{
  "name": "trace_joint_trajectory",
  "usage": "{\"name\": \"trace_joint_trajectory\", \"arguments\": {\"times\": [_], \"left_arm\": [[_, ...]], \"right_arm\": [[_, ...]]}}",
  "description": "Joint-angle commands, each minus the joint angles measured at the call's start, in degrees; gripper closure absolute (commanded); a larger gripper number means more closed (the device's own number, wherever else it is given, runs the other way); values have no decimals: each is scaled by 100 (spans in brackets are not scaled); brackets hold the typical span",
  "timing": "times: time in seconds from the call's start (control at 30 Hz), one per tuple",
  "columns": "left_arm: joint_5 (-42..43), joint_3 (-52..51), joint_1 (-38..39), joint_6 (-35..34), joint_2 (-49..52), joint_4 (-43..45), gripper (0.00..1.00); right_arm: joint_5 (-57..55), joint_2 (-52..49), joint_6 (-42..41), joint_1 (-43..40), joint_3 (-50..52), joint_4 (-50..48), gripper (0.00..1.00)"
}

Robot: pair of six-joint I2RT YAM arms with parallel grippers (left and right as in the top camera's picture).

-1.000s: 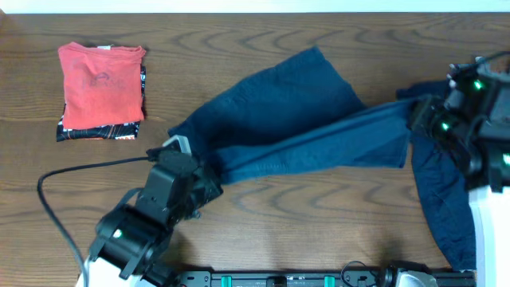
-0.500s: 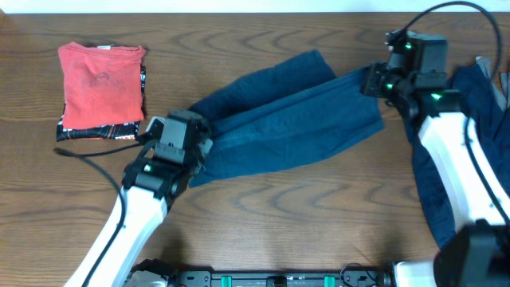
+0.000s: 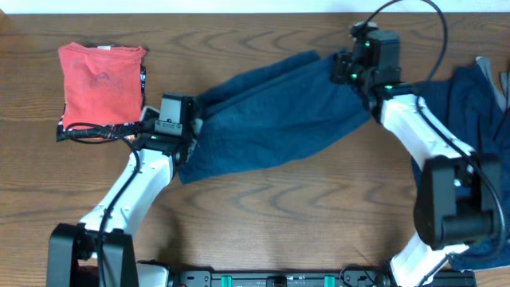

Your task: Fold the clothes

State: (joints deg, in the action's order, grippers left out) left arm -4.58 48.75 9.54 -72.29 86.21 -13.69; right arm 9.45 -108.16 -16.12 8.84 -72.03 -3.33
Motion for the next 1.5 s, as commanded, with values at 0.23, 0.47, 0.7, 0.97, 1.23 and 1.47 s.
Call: {"name": "trace_joint_trajectory", "arguments": {"times": [0.23, 0.47, 0.7, 0.97, 1.23, 1.47], "left_arm": [[149, 63, -859, 256, 177, 328, 48], [588, 42, -861, 979, 177, -667, 30], [586, -63, -861, 1423, 179, -638, 23], [634, -81, -855, 2000, 514, -507, 9], [1523, -81, -855, 2430, 1239, -271, 7], [2782, -79, -850, 2927, 1386, -55, 81]], "right_arm": [[-234, -380, 55, 291, -111, 101, 40], [-688, -382, 52, 280, -109, 1893, 51], [-1394, -579, -15, 280, 291, 2597, 51], [-1416, -234, -13, 275, 291, 2634, 39], [-1414, 909, 70, 275, 260, 2514, 29], [-612, 1180, 575, 282, 260, 2857, 36]]}}
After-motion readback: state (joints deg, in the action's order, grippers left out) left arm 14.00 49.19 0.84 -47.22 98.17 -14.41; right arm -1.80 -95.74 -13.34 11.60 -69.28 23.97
